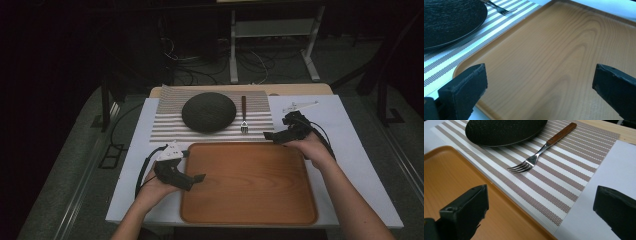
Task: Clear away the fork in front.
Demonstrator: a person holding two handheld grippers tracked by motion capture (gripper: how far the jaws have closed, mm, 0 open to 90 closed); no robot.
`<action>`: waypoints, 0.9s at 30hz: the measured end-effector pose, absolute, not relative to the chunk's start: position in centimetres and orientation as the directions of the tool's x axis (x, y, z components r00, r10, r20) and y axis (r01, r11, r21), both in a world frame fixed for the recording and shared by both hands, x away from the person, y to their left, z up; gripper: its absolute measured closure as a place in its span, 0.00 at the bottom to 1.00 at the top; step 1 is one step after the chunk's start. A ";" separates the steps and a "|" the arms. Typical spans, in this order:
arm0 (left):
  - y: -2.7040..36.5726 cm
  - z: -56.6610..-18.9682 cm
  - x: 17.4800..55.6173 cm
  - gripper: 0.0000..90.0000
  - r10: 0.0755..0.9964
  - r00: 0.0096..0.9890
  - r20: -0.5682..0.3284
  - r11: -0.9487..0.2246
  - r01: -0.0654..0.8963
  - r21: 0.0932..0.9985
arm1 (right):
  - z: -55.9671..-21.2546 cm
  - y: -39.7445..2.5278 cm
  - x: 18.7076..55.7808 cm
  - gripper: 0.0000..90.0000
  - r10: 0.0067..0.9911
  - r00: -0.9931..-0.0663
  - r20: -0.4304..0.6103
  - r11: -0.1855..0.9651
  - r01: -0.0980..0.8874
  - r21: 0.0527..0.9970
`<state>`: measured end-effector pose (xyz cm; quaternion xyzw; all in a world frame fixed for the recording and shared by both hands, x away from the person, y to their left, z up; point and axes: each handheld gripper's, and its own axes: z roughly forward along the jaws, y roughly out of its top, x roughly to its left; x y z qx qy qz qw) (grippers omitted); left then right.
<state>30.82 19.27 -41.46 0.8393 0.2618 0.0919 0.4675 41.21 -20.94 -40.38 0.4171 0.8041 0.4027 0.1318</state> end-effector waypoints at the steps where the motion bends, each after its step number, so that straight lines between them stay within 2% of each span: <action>1: 19.3 -41.4 30.8 0.00 0.526 0.846 -0.092 -0.425 0.355 0.833 | -40.4 -20.8 41.4 0.00 0.776 -0.617 0.127 0.327 0.567 0.756; 9: 19.2 -41.4 30.8 0.00 0.529 0.844 -0.089 -0.425 0.354 0.833 | -40.0 -19.7 43.0 0.01 0.787 -0.605 0.123 0.336 0.586 0.737; 20: 19.4 -41.4 30.9 0.00 0.533 0.841 -0.090 -0.419 0.355 0.836 | -39.5 -17.7 45.6 0.19 0.821 -0.560 0.115 0.345 0.645 0.682; 27: 19.4 -41.4 30.9 0.00 0.533 0.842 -0.088 -0.421 0.354 0.835 | -39.9 -16.6 47.4 0.25 0.828 -0.548 0.117 0.357 0.676 0.644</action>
